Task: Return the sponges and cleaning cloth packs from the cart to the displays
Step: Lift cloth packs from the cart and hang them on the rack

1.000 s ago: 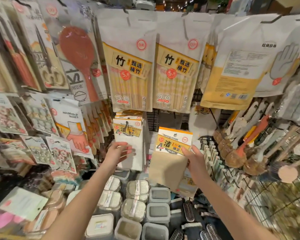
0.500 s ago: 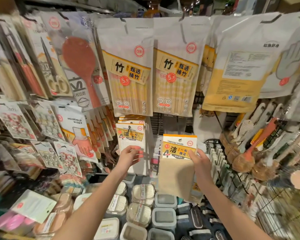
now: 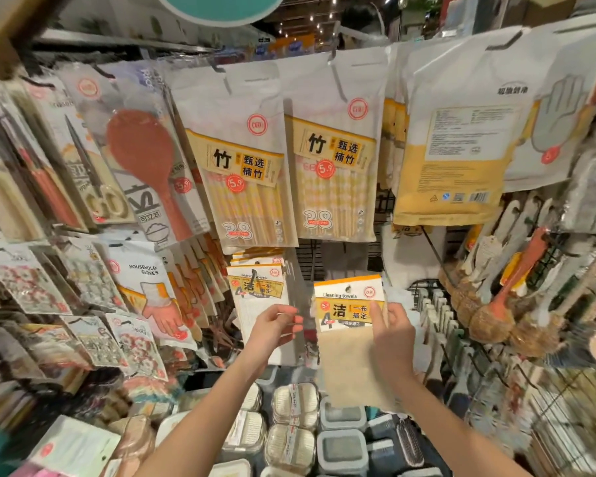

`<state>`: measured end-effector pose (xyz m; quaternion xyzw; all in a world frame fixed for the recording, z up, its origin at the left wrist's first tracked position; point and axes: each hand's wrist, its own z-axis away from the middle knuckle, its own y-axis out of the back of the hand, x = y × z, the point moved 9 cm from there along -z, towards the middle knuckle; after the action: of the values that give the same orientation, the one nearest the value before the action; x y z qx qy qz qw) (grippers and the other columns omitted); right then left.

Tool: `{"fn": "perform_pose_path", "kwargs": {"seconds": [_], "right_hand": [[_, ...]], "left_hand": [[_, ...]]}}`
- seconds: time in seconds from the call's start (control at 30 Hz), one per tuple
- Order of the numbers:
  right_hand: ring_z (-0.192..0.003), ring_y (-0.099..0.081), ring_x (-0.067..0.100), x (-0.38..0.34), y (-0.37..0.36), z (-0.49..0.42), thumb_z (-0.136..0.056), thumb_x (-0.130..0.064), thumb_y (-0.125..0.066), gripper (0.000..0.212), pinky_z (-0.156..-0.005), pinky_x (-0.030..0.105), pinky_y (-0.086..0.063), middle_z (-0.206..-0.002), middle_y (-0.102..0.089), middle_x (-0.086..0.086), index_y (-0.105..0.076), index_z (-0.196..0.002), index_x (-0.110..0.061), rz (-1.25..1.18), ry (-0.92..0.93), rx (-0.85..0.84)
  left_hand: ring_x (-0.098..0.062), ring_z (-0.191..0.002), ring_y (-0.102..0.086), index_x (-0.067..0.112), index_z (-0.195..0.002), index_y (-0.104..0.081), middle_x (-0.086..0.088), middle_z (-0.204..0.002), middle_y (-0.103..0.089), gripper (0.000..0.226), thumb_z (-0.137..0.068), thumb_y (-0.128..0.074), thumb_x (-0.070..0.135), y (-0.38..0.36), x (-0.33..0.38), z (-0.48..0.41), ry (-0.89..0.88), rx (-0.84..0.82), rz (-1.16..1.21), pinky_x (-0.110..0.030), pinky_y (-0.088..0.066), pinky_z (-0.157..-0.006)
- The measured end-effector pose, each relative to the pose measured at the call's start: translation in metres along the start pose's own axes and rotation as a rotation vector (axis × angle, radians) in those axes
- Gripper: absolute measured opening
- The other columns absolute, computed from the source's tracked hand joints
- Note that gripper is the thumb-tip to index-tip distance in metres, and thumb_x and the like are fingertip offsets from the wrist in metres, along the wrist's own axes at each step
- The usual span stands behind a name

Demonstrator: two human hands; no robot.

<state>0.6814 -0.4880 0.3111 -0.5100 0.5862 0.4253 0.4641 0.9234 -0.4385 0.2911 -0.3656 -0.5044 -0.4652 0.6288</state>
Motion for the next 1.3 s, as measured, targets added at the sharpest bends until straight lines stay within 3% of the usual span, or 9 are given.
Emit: {"fn": "perform_pose_path", "kwargs": {"seconds": [0.2, 0.37, 0.47, 0.57, 0.77, 0.9, 1.1, 1.2, 1.3], "right_hand": [[-0.044, -0.026, 0.007, -0.012, -0.007, 0.006, -0.092, -0.02, -0.06, 0.035, -0.044, 0.017, -0.019, -0.053, -0.028, -0.004, -0.037, -0.066, -0.014, 0.077, 0.072, 0.018], [-0.062, -0.044, 0.023, 0.004, -0.01, -0.037, -0.093, -0.038, -0.056, 0.039, -0.056, 0.034, -0.031, -0.061, -0.039, 0.0, -0.036, -0.069, -0.013, 0.248, -0.135, 0.061], [-0.082, -0.058, 0.031, 0.007, -0.019, -0.074, -0.09, -0.046, -0.057, 0.041, -0.07, 0.036, -0.043, -0.076, -0.055, 0.008, -0.048, -0.082, -0.007, 0.354, -0.253, 0.01], [-0.11, -0.056, 0.038, 0.013, -0.021, -0.091, -0.089, -0.042, -0.059, 0.057, -0.084, 0.039, -0.046, -0.117, -0.059, 0.02, -0.044, -0.122, 0.002, 0.466, -0.387, -0.06], [-0.088, -0.058, 0.021, -0.021, -0.008, -0.047, -0.095, -0.021, -0.05, 0.026, -0.07, 0.025, -0.042, -0.101, -0.062, 0.006, -0.049, -0.117, -0.007, 0.418, -0.125, -0.138], [-0.07, -0.051, 0.014, -0.027, 0.04, 0.014, -0.095, -0.017, -0.047, 0.019, -0.054, 0.007, -0.036, -0.084, -0.052, -0.003, -0.052, -0.11, -0.007, 0.4, -0.051, -0.083], [-0.072, -0.051, 0.012, 0.0, 0.15, 0.093, -0.094, -0.019, -0.046, 0.023, -0.059, 0.023, -0.038, -0.086, -0.056, -0.002, -0.053, -0.115, -0.011, 0.363, -0.29, 0.132], [-0.082, -0.054, 0.013, 0.007, 0.22, 0.145, -0.095, -0.025, -0.048, 0.022, -0.066, 0.026, -0.041, -0.1, -0.058, -0.001, -0.053, -0.113, -0.015, 0.399, -0.36, 0.257], [-0.077, -0.053, 0.012, 0.014, 0.301, 0.203, -0.094, -0.025, -0.052, 0.016, -0.066, 0.026, -0.04, -0.096, -0.06, -0.003, -0.055, -0.107, -0.018, 0.403, -0.434, 0.44]], "left_hand": [[-0.018, -0.079, -0.067, 0.006, -0.104, -0.059, -0.007, -0.089, -0.07, 0.016, -0.097, -0.045, 0.006, -0.012, -0.002, 0.004, 0.026, -0.014, 0.018, -0.029, -0.053, -0.081], [-0.015, -0.075, -0.071, 0.005, -0.102, -0.058, -0.008, -0.088, -0.072, 0.015, -0.098, -0.045, 0.006, -0.022, 0.002, 0.007, 0.004, -0.065, 0.021, -0.023, -0.055, -0.069], [-0.013, -0.076, -0.069, 0.008, -0.102, -0.059, -0.003, -0.089, -0.071, 0.013, -0.098, -0.047, 0.012, -0.025, 0.009, 0.005, -0.012, -0.061, -0.007, -0.025, -0.054, -0.075], [-0.016, -0.077, -0.066, 0.01, -0.101, -0.059, -0.005, -0.091, -0.069, 0.014, -0.098, -0.045, 0.008, -0.031, 0.011, 0.003, 0.001, -0.061, -0.008, -0.029, -0.053, -0.079], [-0.013, -0.078, -0.066, 0.011, -0.101, -0.059, -0.002, -0.089, -0.07, 0.013, -0.098, -0.046, 0.009, -0.055, 0.013, 0.011, 0.004, -0.137, -0.029, -0.027, -0.052, -0.073], [-0.013, -0.072, -0.067, 0.009, -0.101, -0.058, -0.004, -0.087, -0.069, 0.013, -0.097, -0.046, 0.004, -0.091, 0.003, 0.026, 0.04, -0.26, -0.019, -0.021, -0.052, -0.062], [-0.012, -0.066, -0.068, 0.008, -0.098, -0.058, -0.007, -0.082, -0.069, 0.012, -0.096, -0.047, 0.005, -0.168, -0.027, 0.065, 0.081, -0.462, -0.053, -0.02, -0.052, -0.056], [-0.016, -0.066, -0.061, 0.012, -0.089, -0.057, 0.001, -0.072, -0.067, 0.008, -0.088, -0.06, 0.02, -0.231, -0.051, 0.107, 0.149, -0.702, -0.098, -0.017, -0.046, -0.05], [-0.011, -0.061, -0.063, 0.014, -0.086, -0.054, -0.001, -0.073, -0.064, 0.014, -0.098, -0.048, 0.014, -0.294, -0.076, 0.154, 0.201, -0.815, -0.132, -0.016, -0.047, -0.048]]}}
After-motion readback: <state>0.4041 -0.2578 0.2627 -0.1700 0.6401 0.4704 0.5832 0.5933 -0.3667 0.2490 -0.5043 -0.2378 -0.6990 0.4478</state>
